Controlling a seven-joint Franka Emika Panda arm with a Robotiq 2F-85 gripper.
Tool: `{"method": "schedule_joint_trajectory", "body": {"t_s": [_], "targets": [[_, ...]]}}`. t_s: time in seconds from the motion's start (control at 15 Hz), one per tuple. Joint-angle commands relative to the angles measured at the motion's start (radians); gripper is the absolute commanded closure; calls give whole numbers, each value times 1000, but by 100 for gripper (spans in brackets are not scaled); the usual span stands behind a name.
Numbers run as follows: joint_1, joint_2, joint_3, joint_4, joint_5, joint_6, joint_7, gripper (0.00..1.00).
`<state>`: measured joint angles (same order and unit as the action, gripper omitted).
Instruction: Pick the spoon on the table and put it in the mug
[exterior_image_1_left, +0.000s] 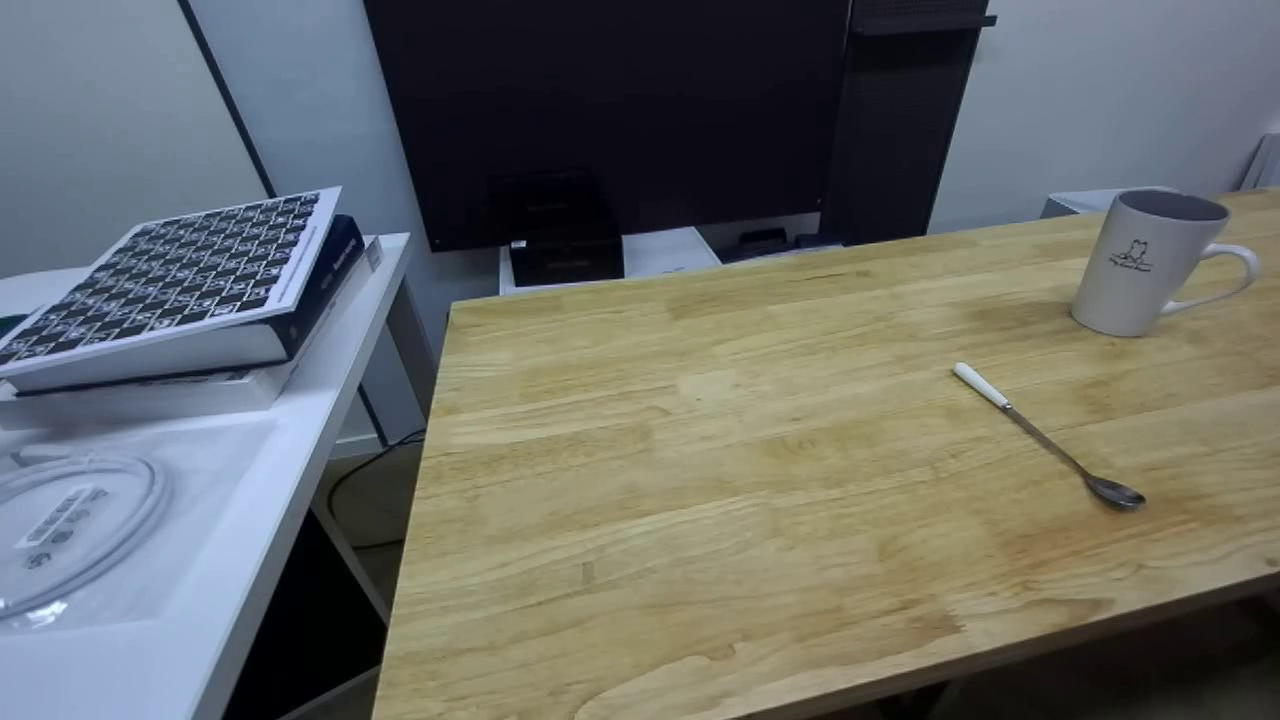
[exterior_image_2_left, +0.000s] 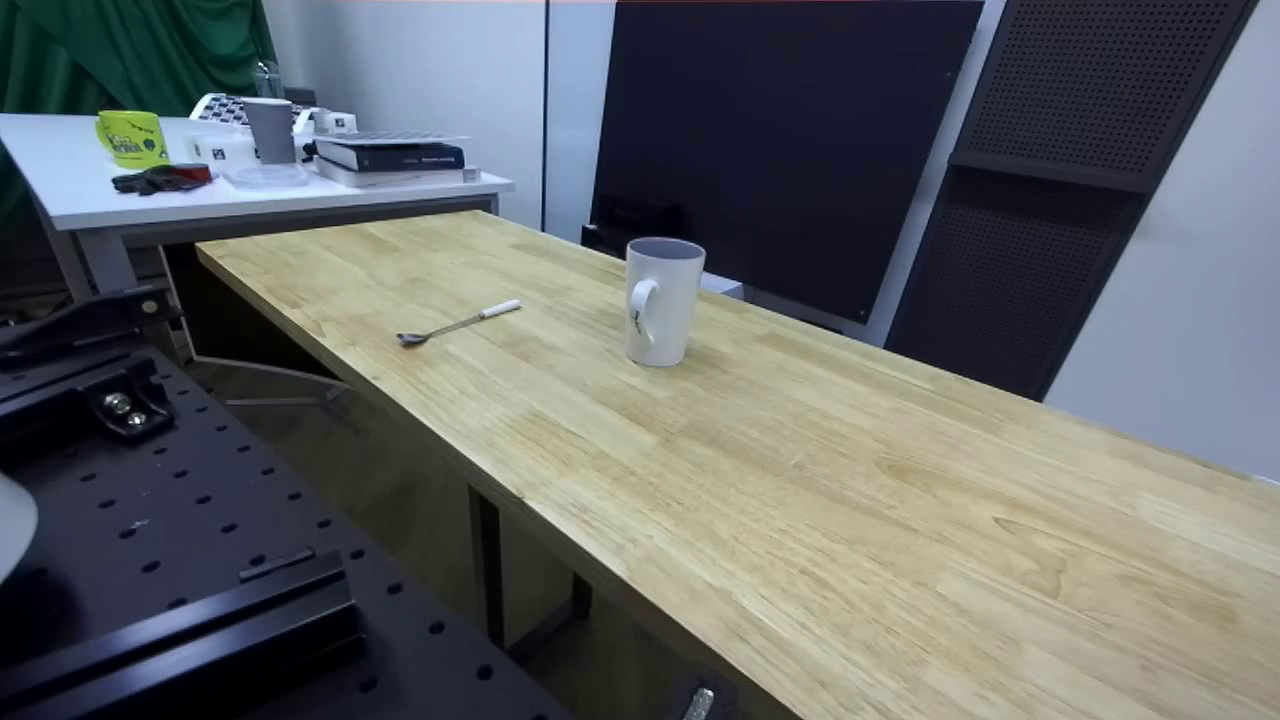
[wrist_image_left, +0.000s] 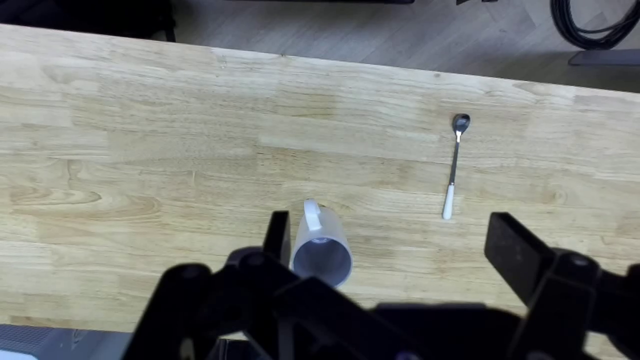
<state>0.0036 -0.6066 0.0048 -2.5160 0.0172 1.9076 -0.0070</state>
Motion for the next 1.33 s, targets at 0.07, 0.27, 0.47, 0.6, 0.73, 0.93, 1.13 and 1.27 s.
{"method": "schedule_joint_trajectory", "body": {"t_s": [0.07,0.27,0.47,0.6,0.73,0.93,1.13,1.27], "targets": [[2,9,27,-47,-5,135,43,0],[19,70,42,-73,12,230,38,0],[41,164,57,-93,25,334,35,0],[57,243,63,-95,38,404,31,0],[70,326,65,-81,52,455,29,0],[84,436,74,-66,62,534,27,0],[94,558,86,-28,59,584,40,0],[99,641,96,14,49,604,57,0]]}}
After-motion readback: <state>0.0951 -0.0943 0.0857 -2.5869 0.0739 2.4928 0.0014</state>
